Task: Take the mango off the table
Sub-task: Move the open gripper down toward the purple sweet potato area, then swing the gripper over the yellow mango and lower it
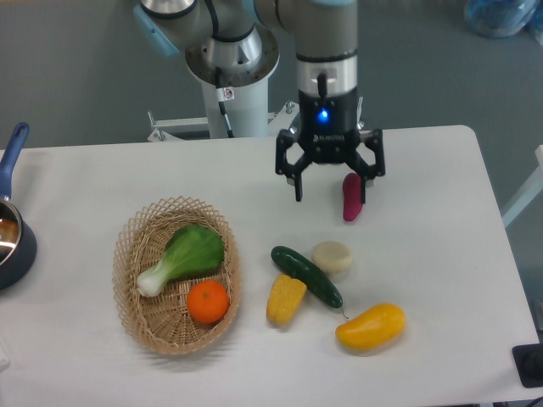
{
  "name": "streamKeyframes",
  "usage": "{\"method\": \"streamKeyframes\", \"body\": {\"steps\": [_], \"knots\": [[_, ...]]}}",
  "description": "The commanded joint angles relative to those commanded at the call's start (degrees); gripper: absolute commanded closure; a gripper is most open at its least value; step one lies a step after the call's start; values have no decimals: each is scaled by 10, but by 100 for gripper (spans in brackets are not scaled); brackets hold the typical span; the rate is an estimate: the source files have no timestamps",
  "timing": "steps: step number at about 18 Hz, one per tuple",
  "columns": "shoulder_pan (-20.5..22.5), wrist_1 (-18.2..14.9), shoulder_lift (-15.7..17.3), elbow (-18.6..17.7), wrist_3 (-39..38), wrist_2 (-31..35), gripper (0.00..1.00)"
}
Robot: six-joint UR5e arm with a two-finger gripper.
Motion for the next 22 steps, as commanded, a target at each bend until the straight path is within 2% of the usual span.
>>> {"method": "streamKeyframes", "body": {"steps": [2, 5, 7, 10, 12, 14, 16, 22], "knots": [[-1, 0, -28, 21, 28, 9, 0], [-4, -4, -83, 72, 108, 10, 0], [-5, -6, -117, 92, 165, 11, 0], [-3, -7, -151, 97, 284, 11, 0], [2, -9, -164, 97, 317, 10, 0], [12, -7, -193, 106, 339, 9, 0], [19, -7, -221, 120, 393, 10, 0], [22, -8, -243, 122, 411, 21, 0]]}}
